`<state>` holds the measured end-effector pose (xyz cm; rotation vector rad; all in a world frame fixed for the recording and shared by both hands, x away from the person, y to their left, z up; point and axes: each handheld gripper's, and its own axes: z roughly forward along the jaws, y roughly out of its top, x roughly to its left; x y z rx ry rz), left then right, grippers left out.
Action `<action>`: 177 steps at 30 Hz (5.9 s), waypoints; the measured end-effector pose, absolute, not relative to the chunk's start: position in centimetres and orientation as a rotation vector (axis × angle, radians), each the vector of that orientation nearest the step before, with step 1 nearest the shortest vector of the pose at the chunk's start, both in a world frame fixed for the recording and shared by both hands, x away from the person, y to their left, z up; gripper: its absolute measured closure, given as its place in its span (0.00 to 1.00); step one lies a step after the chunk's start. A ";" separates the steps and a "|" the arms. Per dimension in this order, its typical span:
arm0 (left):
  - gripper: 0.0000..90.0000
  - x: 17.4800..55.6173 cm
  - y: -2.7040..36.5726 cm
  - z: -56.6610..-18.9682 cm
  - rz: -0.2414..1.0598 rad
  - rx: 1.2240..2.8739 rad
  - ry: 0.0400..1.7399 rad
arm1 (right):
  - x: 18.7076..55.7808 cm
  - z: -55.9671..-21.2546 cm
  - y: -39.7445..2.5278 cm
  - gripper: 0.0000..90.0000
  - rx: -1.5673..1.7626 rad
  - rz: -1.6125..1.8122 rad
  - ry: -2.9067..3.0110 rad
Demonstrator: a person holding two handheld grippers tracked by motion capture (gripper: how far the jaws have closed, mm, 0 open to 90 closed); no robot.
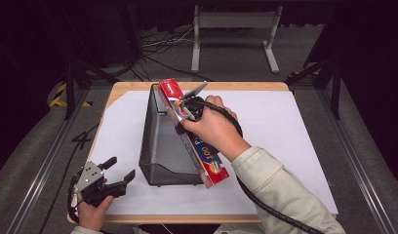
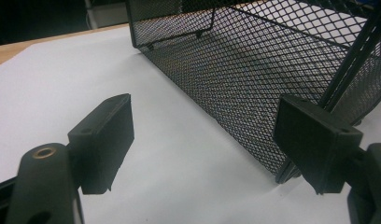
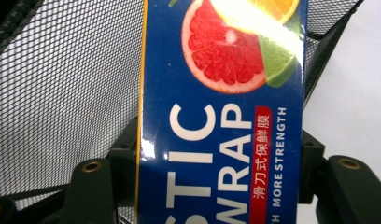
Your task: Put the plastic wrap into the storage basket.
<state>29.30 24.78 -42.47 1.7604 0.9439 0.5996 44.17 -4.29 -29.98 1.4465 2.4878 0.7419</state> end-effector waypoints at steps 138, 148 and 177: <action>0.23 29.4 24.8 -42.4 0.600 1.756 0.954 | 38.0 -26.9 -22.5 0.17 0.966 1.374 2.242; 0.23 29.4 24.7 -42.5 0.600 1.760 0.955 | 36.5 -28.2 -27.7 0.16 0.974 1.394 2.166; 0.23 29.3 24.8 -42.4 0.607 1.762 0.942 | 35.0 -40.9 -33.6 0.15 1.058 1.403 2.120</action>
